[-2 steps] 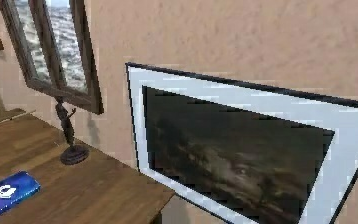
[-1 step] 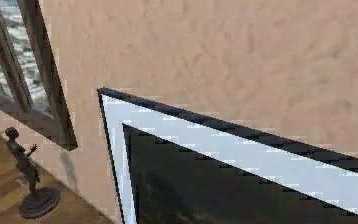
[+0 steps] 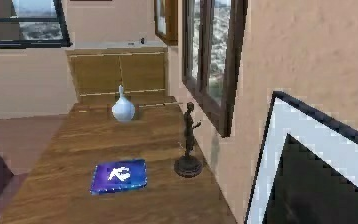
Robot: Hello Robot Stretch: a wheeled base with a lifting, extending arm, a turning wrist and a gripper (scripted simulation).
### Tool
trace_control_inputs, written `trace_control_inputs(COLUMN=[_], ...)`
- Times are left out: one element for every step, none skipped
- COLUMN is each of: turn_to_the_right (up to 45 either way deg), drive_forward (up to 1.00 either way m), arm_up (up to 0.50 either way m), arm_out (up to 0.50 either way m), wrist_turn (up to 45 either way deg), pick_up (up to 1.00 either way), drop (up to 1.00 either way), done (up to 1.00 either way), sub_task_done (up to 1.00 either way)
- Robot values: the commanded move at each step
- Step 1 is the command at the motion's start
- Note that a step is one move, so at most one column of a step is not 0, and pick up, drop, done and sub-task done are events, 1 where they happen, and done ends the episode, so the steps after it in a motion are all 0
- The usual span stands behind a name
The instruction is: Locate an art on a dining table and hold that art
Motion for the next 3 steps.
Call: trace_control_inputs(turn_to_the_right=[-45.0,-36.0,45.0], drive_forward=[0.0,0.0,0.0], arm_up=[0.0,0.0,0.0], arm_out=[0.0,0.0,0.0], wrist_turn=[0.0,0.0,0.0], pick_up=[0.0,0.0,0.0], drop=[0.0,0.0,0.0], done=[0.0,0.0,0.0], sub_task_done=[0.0,0.0,0.0])
